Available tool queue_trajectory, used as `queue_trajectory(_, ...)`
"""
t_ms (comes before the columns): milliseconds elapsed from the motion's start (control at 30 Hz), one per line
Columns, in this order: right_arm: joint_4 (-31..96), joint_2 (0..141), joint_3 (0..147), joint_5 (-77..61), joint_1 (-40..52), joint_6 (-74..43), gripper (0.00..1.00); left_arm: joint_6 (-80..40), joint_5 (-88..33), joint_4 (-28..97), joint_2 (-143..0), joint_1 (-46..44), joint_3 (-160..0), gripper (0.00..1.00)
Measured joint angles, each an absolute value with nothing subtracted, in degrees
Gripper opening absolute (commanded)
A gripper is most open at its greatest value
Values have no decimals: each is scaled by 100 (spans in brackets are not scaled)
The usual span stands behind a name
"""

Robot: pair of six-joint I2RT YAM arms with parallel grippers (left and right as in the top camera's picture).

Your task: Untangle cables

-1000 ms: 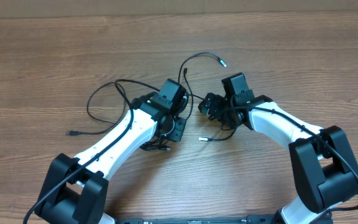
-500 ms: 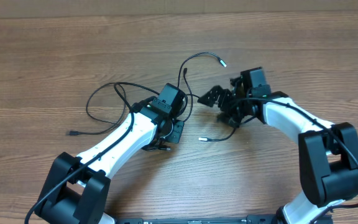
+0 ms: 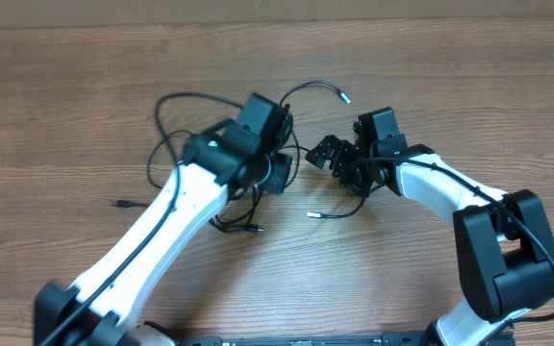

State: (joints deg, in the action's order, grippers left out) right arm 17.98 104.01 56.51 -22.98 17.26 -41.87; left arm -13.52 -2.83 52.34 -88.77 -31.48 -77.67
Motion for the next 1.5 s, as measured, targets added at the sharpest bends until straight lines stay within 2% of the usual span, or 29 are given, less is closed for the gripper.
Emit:
queue_trajectory(233, 1798, 10401, 5651, -2290, 1723, -4160, 100, -1675, 849, 5476, -8595, -3096, -7975, 4)
queue_trajectory(400, 1798, 10401, 5651, -2287, 1723, -4150, 100, -2171, 1396, 5701, -8680, -2659, -7861, 5)
queue_trajectory(500, 1800, 10401, 5651, -2290, 1723, -4152, 100, -2338, 1369, 5701, -8764, -2294, -7747, 7)
queue_trajectory(700, 1798, 10401, 5651, -2287, 1726, -4152, 100, -2073, 381, 5638, -9035, -1802, -7629, 9)
queue_trajectory(733, 1796, 10401, 5651, -2290, 1723, -4152, 100, -2001, 252, 5634, -9091, -1800, -7629, 15)
queue_trajectory(767, 1800, 10401, 5651, -2287, 1723, -4152, 100, -1933, 152, 5636, -9139, -1802, -7629, 28)
queue_trajectory(800, 1800, 10401, 5651, -2287, 1723, -4150, 100, -1876, 80, 5634, -9185, -1802, -7629, 47)
queue_trajectory(833, 1800, 10401, 5651, -2287, 1726, -4147, 100, -1852, 16, 5636, -9240, -1800, -7629, 58)
queue_trajectory(967, 1802, 10401, 5651, -2287, 1723, -4150, 100, -1850, -47, 5662, -9443, -1785, -7629, 68)
queue_trajectory(1200, 1802, 10401, 5651, -2287, 1723, -4139, 100, -2014, -54, 5902, -9859, -1597, -7625, 67)
queue_trajectory(1267, 1804, 10401, 5651, -2287, 1726, -4134, 100, -2106, -69, 5992, -9920, -1514, -7623, 59)
queue_trajectory(1367, 1802, 10401, 5651, -2290, 1723, -4132, 100, -2311, -84, 6114, -9953, -1347, -7620, 41)
queue_trajectory(1500, 1804, 10401, 5651, -2287, 1726, -4128, 100, -2801, -95, 6217, -9955, -1066, -7599, 38)
